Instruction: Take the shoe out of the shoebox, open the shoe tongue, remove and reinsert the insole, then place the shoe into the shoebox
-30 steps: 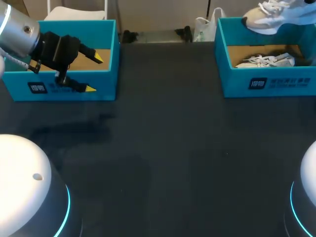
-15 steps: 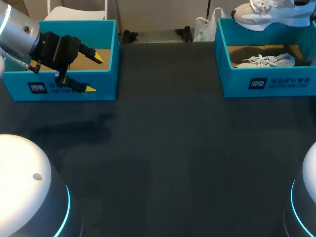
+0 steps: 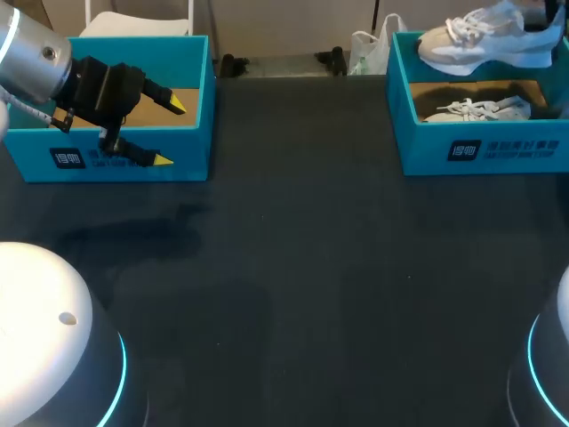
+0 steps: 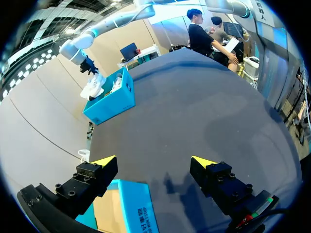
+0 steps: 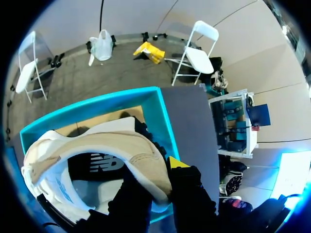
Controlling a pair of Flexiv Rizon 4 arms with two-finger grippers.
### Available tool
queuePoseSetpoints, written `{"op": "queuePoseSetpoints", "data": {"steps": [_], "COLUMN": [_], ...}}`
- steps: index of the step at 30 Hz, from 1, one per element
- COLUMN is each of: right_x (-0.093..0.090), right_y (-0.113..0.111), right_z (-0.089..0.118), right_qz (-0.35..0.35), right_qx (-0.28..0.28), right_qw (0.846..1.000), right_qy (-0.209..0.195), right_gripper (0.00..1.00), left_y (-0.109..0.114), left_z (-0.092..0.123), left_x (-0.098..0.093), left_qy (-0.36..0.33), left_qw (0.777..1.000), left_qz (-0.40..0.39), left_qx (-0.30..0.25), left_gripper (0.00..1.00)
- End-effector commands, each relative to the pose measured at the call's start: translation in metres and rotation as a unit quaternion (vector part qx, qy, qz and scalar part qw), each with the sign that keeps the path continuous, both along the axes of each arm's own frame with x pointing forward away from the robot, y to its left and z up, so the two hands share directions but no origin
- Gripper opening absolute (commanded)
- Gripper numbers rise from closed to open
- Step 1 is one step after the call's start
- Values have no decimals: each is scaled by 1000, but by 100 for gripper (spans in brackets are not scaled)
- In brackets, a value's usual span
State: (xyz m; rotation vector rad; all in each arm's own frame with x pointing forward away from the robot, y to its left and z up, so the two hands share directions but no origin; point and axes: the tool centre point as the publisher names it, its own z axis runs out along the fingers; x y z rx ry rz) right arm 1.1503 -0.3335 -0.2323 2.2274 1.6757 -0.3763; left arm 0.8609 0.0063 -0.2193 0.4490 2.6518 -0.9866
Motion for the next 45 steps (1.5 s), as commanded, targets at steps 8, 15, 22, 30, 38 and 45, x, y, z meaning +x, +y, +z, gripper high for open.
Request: {"op": "queuePoseSetpoints", "data": {"steps": [8, 15, 22, 30, 38, 45], "right_x": [7, 12, 21, 25, 24, 23], "right_y": [-4, -5, -7, -11, -14, -18], "right_z": [-38, -56, -78, -101, -118, -127], "right_qz": [-9, -21, -30, -34, -28, -24], "right_qx": [2, 0, -5, -8, -11, -7], "right_qw": [1000, 1000, 999, 999, 999, 999], "right_qy": [1, 9, 15, 22, 28, 31], "right_gripper": [0, 0, 0, 0, 0, 0], "left_y": [0, 0, 0, 0, 0, 0], "left_z": [0, 0, 0, 0, 0, 0], "left_x": [0, 0, 0, 0, 0, 0], "left_qy": [0, 0, 0, 0, 0, 0], "left_qw": [1000, 1000, 1000, 1000, 1000, 1000], "left_qz": [0, 0, 0, 0, 0, 0], "left_qx": [1, 1, 1, 1, 1, 1], "left_gripper": [100, 100, 100, 100, 100, 100]}}
